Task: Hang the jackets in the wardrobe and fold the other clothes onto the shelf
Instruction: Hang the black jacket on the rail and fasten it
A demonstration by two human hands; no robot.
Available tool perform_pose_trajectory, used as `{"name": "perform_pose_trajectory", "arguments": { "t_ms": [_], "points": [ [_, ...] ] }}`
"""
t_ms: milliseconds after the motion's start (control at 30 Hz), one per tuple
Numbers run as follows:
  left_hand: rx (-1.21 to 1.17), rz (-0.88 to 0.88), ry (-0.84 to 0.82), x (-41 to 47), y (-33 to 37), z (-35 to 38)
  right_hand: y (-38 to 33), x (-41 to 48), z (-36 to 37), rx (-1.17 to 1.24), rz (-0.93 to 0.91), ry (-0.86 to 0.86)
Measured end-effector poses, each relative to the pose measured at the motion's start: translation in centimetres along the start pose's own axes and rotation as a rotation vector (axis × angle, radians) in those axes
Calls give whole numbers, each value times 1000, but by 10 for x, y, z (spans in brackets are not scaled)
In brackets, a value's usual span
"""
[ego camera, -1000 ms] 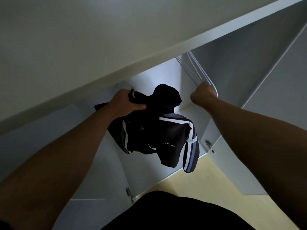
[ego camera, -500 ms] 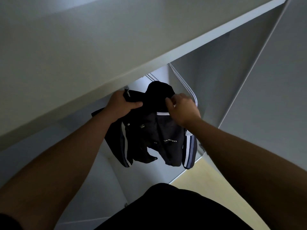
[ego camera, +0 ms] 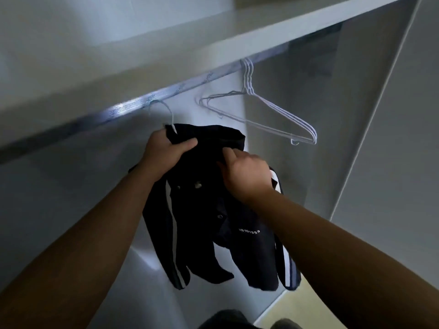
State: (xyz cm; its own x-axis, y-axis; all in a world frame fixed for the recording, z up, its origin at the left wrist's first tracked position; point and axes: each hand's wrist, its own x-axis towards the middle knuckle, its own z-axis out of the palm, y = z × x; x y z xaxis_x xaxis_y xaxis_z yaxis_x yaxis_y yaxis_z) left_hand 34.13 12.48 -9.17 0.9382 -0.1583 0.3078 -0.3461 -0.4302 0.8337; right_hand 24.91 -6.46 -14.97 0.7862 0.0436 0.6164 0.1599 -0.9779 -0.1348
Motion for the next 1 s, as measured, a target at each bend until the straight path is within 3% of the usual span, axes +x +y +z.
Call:
{"name": "perform_pose_trajectory", "arguments": {
  "t_ms": [200,367,500,767,1000],
  "points": [
    [68,261,181,20,-10,23,14,11,26,-241,-38,284],
    [76,474,323,23,-22,32,30,25,36,-268,-8,450],
    [216,587,471,11,-39,31,25,38,29,-271,11,521],
    [435,419,448,-3,-55,12,6,62,29,-225,42,413],
    [285,343,398,6,-76,29,19,73,56,-263,99,326]
  ]
}}
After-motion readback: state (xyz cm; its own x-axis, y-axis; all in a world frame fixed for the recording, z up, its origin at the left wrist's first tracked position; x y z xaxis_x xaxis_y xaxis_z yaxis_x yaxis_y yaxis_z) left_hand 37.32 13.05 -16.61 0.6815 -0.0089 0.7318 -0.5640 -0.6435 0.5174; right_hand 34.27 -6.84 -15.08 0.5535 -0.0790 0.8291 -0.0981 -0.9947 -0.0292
